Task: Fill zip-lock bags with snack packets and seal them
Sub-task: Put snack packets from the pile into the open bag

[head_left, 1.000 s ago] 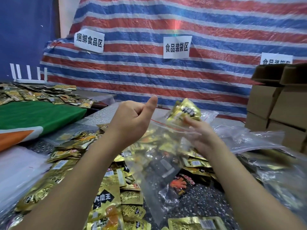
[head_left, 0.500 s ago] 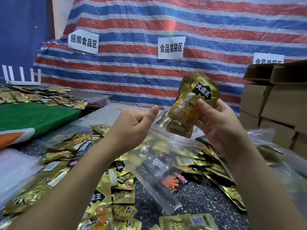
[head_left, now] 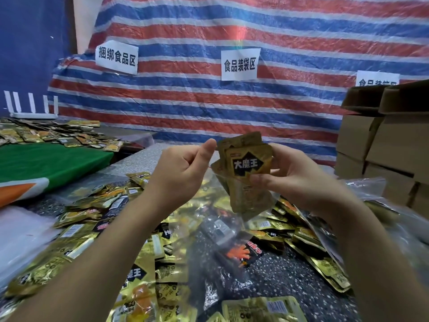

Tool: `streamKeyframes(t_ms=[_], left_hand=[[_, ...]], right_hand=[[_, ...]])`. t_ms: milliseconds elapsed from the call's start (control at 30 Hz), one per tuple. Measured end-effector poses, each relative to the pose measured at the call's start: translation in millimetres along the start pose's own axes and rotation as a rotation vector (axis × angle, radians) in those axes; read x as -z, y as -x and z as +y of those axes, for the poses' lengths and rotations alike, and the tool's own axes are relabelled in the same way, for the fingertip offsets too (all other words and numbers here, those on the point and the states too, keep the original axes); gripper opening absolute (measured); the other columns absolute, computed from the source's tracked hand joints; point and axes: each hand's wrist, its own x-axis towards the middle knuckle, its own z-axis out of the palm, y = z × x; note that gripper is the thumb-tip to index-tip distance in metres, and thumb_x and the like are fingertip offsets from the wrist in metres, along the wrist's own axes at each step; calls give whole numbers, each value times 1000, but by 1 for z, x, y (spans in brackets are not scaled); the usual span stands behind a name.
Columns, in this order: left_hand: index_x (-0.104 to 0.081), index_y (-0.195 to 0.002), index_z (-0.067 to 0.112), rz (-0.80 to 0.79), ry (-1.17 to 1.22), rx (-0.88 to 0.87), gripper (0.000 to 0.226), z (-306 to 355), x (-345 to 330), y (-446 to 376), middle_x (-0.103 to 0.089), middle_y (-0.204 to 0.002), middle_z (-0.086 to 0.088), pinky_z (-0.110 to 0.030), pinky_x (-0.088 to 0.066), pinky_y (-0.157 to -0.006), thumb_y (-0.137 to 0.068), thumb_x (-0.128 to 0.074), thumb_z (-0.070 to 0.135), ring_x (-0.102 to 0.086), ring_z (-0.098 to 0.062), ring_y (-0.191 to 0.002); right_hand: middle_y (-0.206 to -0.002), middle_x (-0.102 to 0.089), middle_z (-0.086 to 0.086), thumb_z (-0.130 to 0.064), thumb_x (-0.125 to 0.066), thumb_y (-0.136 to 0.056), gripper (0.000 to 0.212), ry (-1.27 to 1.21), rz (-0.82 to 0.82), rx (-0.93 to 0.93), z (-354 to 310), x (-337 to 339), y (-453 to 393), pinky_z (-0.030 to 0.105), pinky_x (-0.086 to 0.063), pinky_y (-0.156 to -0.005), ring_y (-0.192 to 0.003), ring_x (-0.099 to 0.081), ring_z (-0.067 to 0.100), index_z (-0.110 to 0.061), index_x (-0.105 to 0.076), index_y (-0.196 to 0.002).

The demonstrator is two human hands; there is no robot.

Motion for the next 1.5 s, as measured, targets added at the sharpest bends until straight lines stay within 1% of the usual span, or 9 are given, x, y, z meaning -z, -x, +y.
streamKeyframes(t_ms=[267,433,700,800,1033,1133,1267,1400,1500], left_hand=[[-52,-68,8,108,-135,-126,43,-3,-1,0,-47,-53,-1,-29,-31,-43,-99,-48,38,-45,-19,-49],[-57,-75,6,95,-165,-189,37,-1,-1,1,-48,-51,14,-13,-31,-42,-97,-52,36,-50,-8,-46],[-61,-77,4,85,-280,-241,36,9,-5,4,-52,-53,-2,-39,-40,-44,-95,-57,35,-49,-20,-45],[-59,-75,4,153,-229,-221,35,10,-3,3,-50,-53,-5,-38,-37,-45,-96,-59,32,-46,-20,-45],[-55,-76,9,235,-100,-133,32,11,-4,2,-50,-54,-11,-41,-35,-46,-97,-55,34,-46,-24,-46],[-55,-78,10,188,-14,-16,42,13,-6,3,-55,-56,-17,-45,-40,-46,-93,-49,49,-51,-29,-47],[-60,-88,20,-57,135,221,62,6,-7,2,-66,-60,1,-21,-46,-49,-72,-40,77,-59,-3,-50],[-70,-87,27,-328,137,355,37,-6,-7,4,-73,-75,13,-18,-47,-61,-73,-58,59,-65,2,-65],[-73,-80,20,-207,276,339,22,-3,-10,4,-73,-71,0,-18,-47,-56,-84,-59,37,-64,-8,-61]], right_hand=[[-113,-72,2,-5,-68,-91,30,216,-134,-43,0,-3,1,43,-58,-90,-105,-70,18,-16,-66,-118],[-101,-76,1,-4,-68,-91,24,293,-222,-48,-3,-11,2,36,-59,-84,-95,-71,13,-15,-67,-112],[-83,-72,5,-17,-78,-82,12,551,-176,-14,-3,-20,-2,44,-56,-73,-76,-66,19,-13,-74,-93],[-77,-72,-9,-22,-80,-82,13,475,-50,25,-2,-20,-5,23,-54,-67,-71,-65,1,-20,-77,-95],[-83,-72,-6,3,-65,-88,23,428,70,81,-4,-23,-4,28,-57,-74,-79,-67,8,-16,-77,-94],[-79,-70,-6,6,-58,-88,31,412,121,63,-4,-22,-5,27,-55,-69,-74,-64,9,-18,-77,-94],[-80,-69,-6,1,-55,-94,33,404,192,-12,0,-21,-7,40,-57,-69,-73,-65,16,-24,-76,-92],[-80,-69,-8,3,-53,-92,38,412,286,-20,2,-19,-9,41,-56,-64,-69,-65,19,-28,-74,-86],[-76,-68,-11,5,-53,-91,38,414,327,17,0,-19,-9,26,-53,-56,-68,-64,11,-24,-76,-87]])
